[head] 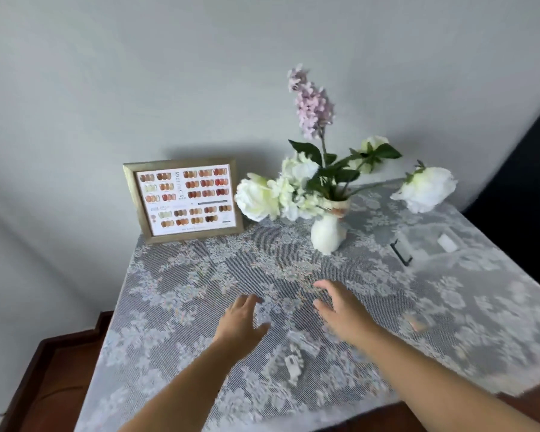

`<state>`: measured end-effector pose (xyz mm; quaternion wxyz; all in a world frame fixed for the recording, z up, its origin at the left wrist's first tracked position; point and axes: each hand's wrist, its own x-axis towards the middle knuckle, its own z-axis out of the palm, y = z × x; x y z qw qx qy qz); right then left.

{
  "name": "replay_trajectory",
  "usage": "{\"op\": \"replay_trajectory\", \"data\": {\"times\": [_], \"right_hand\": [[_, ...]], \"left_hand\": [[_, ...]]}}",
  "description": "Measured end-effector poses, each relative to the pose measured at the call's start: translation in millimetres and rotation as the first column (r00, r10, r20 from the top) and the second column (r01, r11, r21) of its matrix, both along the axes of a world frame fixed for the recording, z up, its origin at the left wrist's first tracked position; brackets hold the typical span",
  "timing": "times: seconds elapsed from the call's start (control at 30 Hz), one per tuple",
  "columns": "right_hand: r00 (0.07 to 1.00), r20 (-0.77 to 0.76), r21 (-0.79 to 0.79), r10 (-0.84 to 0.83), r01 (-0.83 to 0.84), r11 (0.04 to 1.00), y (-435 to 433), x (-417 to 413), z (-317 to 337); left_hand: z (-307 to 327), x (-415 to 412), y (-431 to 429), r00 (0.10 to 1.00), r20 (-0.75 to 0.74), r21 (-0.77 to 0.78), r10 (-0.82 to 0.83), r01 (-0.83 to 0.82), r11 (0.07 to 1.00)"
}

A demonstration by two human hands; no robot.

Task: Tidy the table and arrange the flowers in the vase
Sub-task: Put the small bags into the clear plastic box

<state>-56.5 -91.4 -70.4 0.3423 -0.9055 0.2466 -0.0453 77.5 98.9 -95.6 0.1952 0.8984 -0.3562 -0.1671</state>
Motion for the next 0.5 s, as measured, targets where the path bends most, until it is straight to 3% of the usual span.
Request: {"op": "replay_trajectory", "data": {"times": [0.27, 0.5], "right_hand": [[0.969, -0.234, -0.121, 0.073, -0.103, 0.987, -40, -49, -20], [0.912, -0.387, -0.211, 0.137, -0.232, 0.950, -51, -41, -40]], "left_hand": [[-12, -64, -15, 0.991, -0.009, 0.194, -0.135, 0.134, 0.972], [-16, -60, -33, 0.989, 0.067, 0.216, -0.134, 0.117, 0.969]]}}
